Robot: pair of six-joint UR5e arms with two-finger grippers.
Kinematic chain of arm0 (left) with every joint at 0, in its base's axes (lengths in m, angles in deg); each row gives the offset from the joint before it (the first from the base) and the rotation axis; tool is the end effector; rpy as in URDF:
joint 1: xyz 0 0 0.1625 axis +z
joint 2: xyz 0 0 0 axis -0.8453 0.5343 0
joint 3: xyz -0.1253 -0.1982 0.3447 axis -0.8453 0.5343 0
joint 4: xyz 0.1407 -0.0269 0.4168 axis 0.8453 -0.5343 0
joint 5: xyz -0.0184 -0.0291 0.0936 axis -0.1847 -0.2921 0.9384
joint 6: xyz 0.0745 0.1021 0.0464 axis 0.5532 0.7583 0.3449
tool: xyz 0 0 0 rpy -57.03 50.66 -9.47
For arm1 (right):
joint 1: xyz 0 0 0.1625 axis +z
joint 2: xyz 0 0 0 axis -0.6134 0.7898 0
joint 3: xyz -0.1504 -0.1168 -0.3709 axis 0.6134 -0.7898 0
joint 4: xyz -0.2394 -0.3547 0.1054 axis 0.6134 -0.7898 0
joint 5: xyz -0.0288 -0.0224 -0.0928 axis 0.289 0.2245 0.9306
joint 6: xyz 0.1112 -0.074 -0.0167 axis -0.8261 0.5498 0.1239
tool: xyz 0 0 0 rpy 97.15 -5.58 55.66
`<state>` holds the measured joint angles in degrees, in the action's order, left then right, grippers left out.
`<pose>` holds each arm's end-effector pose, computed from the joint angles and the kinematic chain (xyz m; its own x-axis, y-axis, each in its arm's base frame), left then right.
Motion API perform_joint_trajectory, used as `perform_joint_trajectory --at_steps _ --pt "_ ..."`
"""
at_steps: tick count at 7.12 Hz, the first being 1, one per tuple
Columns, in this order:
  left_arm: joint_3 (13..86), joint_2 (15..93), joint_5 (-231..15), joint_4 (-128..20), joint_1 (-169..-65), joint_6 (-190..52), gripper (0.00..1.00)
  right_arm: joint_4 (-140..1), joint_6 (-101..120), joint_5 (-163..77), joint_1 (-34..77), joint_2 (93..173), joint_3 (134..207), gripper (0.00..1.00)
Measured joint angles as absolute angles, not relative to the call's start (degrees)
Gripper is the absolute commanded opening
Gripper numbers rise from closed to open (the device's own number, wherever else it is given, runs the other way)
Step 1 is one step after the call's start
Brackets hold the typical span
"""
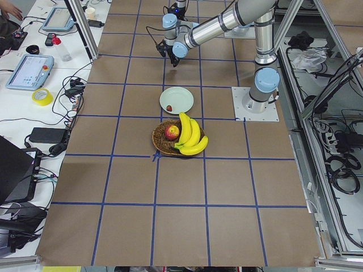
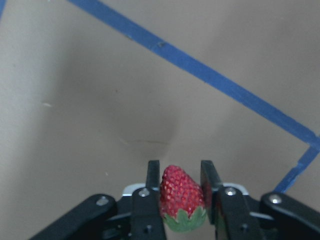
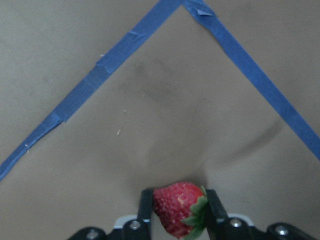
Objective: Collect all strawberries into plate
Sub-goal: 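Release the strawberry on the plate with left gripper while right sets another at center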
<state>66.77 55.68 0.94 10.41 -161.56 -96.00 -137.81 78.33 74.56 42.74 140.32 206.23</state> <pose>-0.2723 -0.5214 0.1450 -0.8826 -0.4700 0.0130 -0.4687 0.8817 0.0544 0.0461 -0.4739 0.1132 -0.7292 -0.6780 0.0929 -0.6791 0.7337 0.0243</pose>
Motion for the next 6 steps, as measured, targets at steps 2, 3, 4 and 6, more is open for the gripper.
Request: perform_joint_trajectory --at_steps 2,3,4,6 --pt "66.83 51.80 1.44 7.58 -154.15 -81.97 0.00 -136.17 64.34 73.95 47.89 140.80 204.85 0.22" --pt "66.87 49.77 1.64 4.98 -149.05 -72.72 0.00 -133.54 53.40 73.55 52.75 140.65 202.31 0.22" --pt "67.05 48.31 1.73 2.85 -143.16 -62.82 0.00 -130.05 41.52 71.64 57.95 139.83 198.18 0.22" --pt "69.22 47.34 2.49 1.36 -133.18 -44.21 0.00 -126.59 22.38 64.88 65.96 136.01 190.82 0.23"
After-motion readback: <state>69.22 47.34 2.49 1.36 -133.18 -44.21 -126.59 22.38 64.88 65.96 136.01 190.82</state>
